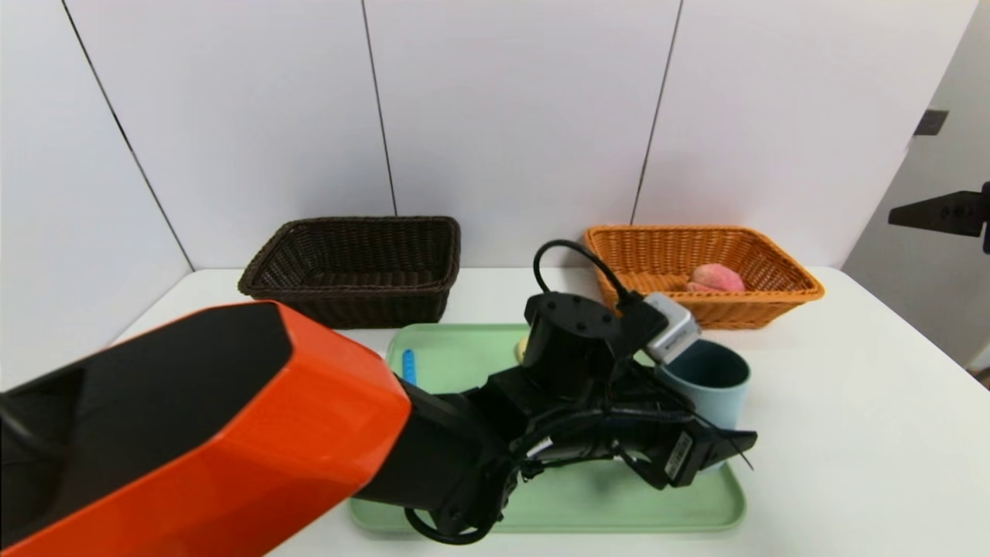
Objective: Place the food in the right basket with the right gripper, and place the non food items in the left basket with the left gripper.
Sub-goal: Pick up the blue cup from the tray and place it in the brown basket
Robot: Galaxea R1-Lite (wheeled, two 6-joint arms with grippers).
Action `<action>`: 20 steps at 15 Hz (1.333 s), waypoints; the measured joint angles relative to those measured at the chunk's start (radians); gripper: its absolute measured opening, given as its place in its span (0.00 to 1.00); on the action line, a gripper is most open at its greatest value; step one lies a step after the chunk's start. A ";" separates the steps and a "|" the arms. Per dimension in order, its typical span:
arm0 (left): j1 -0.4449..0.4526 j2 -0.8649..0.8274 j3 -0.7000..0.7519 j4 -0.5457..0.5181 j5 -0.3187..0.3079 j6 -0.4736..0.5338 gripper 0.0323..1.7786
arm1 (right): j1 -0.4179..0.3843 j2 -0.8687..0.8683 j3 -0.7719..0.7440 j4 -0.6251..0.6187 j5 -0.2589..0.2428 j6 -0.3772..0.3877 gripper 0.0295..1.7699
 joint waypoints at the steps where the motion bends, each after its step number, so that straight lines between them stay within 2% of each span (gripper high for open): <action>1: 0.000 -0.053 -0.032 0.079 0.001 -0.024 0.66 | 0.000 0.000 0.003 0.000 0.000 0.003 0.97; 3: 0.014 -0.166 -0.180 0.302 0.002 -0.069 0.66 | 0.000 0.003 0.012 0.000 0.001 0.005 0.97; 5: 0.069 -0.256 -0.365 0.548 0.001 -0.090 0.66 | 0.000 0.010 0.020 0.000 0.001 0.007 0.97; 6: 0.128 -0.291 -0.450 0.670 0.001 -0.097 0.66 | 0.000 0.014 0.021 -0.001 0.001 0.006 0.97; 8: 0.257 -0.343 -0.533 0.837 0.004 -0.105 0.66 | 0.000 0.024 0.022 -0.002 0.002 0.007 0.97; 9: 0.314 -0.360 -0.543 0.875 0.006 -0.106 0.66 | 0.000 0.028 0.022 -0.013 0.002 0.006 0.97; 12: 0.462 -0.387 -0.509 0.892 0.007 -0.107 0.66 | 0.000 0.041 0.026 -0.097 0.003 0.004 0.97; 17: 0.633 -0.350 -0.471 0.886 0.017 -0.101 0.66 | 0.000 0.061 0.041 -0.109 0.003 0.004 0.97; 20: 0.725 -0.302 -0.443 0.843 0.016 -0.101 0.66 | 0.000 0.072 0.043 -0.109 0.002 0.005 0.97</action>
